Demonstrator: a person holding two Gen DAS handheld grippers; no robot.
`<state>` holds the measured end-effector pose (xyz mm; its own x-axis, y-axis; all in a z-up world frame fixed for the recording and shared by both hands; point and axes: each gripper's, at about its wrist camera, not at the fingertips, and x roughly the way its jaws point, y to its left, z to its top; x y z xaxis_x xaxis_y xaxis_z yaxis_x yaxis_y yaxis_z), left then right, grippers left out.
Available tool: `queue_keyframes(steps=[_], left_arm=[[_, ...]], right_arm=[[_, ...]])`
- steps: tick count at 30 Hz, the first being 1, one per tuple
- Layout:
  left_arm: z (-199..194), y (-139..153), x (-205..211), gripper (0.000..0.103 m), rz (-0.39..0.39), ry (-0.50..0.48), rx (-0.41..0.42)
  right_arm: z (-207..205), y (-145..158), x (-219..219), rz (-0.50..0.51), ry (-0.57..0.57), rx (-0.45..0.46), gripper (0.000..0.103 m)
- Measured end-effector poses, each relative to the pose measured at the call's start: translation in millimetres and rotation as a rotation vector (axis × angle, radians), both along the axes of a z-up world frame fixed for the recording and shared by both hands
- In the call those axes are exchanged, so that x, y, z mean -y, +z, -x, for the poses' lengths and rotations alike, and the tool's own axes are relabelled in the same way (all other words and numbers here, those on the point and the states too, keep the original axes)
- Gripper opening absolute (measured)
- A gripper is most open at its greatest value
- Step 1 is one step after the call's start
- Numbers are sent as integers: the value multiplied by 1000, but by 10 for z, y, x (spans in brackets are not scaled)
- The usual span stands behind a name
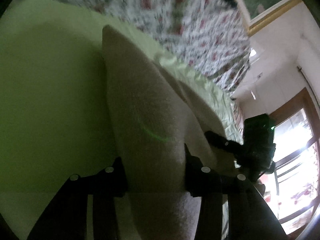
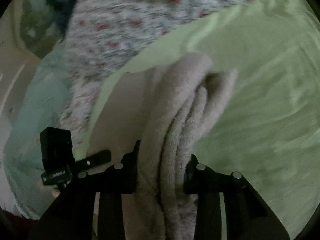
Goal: Fold small clothes
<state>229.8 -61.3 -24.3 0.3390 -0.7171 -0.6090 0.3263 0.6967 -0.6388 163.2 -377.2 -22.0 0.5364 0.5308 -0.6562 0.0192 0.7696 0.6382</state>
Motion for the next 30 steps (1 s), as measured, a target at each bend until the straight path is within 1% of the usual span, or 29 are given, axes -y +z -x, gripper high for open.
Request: queue_keyframes(steps=[4,7,9,10,11,12,14,15,17,18,20,21,24,26,28,30], left_arm=[[341,162,-631,43,-61,46,36],[549,149,-965,44,-115,70,52],[630,31,-1140,44,-136,78,31],[651,-71,-1195,45,-151,81,6],[670,-197,-1237,47,-174,82,-19],[694,-283,-1273,50,-189,85,-28],[751,-339,-1303,59,-189,100,-8],[775,-325,-1317,61,-185,104,-1],[804,-296,-1321,70,-197,115,8],[816,-275,-1336,71,-206,121,15],[829,-231,-1346,73,-222,137,23],[837,-202,-1372,74,-228,154,31],[833,-115,-1462,74,-228,210,47],[831,-99,-1517,74,-225,233,52],[818,-115,-1467,73,-254,233,51],[808,-150,-1377,72,-295,220,53]], right_arm=[[34,-7,-644,-53,91,45,34],[20,-83,-1115,-55,152,55,34],[18,-203,-1353,-65,180,33,34],[32,-256,-1411,-62,186,21,34],[43,-355,-1508,-45,197,-10,34],[74,-441,-1560,-17,196,-35,35],[108,-521,-1589,20,181,-55,39],[136,-553,-1566,3,173,-61,41],[167,-559,-1512,-4,153,-76,46],[188,-537,-1482,5,143,-86,47],[221,-468,-1419,37,126,-83,54],[237,-402,-1393,62,112,-69,55],[177,-164,-1269,116,56,-1,55],[48,-84,-1249,112,44,18,55],[-134,-76,-1307,97,46,22,53],[-304,-168,-1401,93,56,-5,39]])
